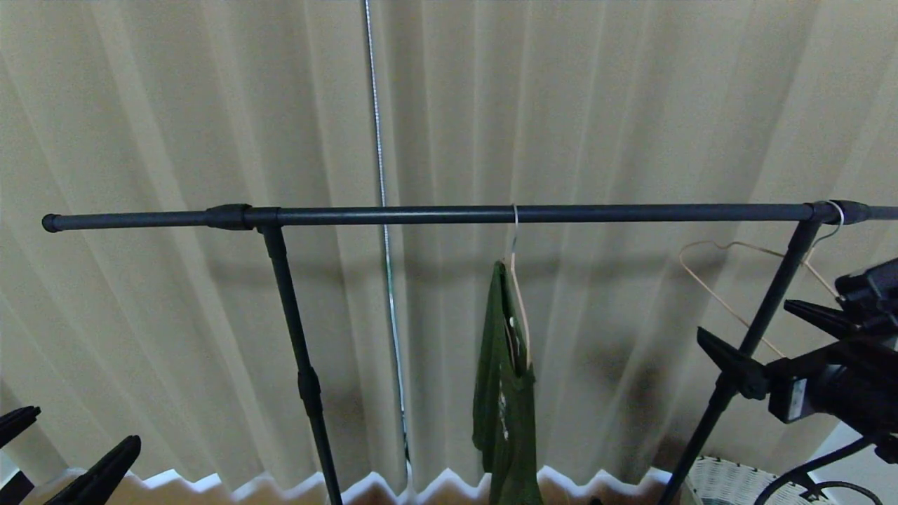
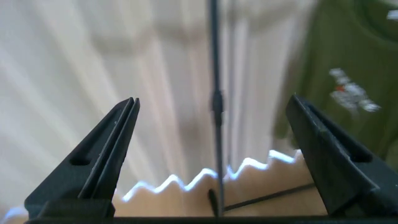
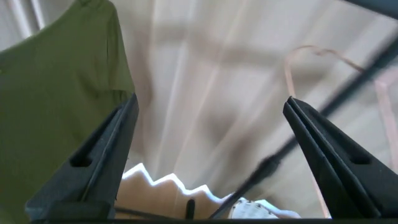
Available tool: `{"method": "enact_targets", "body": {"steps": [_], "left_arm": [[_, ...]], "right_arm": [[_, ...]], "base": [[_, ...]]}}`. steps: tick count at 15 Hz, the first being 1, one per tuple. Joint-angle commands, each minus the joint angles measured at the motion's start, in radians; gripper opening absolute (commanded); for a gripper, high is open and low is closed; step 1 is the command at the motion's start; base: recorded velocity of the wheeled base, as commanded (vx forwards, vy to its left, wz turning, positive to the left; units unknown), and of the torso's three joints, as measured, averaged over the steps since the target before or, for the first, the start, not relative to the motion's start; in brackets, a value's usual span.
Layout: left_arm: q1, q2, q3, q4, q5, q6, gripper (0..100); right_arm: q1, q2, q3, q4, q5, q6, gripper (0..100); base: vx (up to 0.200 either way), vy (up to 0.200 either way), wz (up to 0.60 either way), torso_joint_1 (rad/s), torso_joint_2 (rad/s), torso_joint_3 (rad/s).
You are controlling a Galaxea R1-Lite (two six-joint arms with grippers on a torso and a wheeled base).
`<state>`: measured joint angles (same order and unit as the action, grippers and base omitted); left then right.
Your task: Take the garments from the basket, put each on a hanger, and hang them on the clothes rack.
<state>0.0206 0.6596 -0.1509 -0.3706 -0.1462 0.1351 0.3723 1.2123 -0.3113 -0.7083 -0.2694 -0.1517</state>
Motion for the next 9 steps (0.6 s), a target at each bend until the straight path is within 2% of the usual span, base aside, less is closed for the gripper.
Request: {"method": "enact_targets", "body": {"steps": [1,2,6,9], "left_arm": [[0.090,0.017,-0.003,-0.001,-0.001,0.001,100],[0.111,0.041,-0.009,-0.001,-0.001,0.009,100],[0.110,0.118,-0.010,-0.013,-0.004,0.037,100],[0.099,0.120,-0.018,-0.013,-0.007,0.044,100]], "right_arm": [[-0.010,-0.108,0.034,0.001,0.001,0.000,100],[-0.010,-0.128,0.054,0.001,0.004,0.000,100],[-0.010,-0.149,0.118,-0.005,0.007,0.004,100],[-0.009,-0.146,0.135,0.004,0.009,-0.017,100]], "base": [[0.000,0.000,0.00,0.000,0.00,0.000],[0.000,0.000,0.00,0.000,0.00,0.000],[0.000,0.000,0.00,0.000,0.00,0.000],[0.000,0.000,0.00,0.000,0.00,0.000]]}}
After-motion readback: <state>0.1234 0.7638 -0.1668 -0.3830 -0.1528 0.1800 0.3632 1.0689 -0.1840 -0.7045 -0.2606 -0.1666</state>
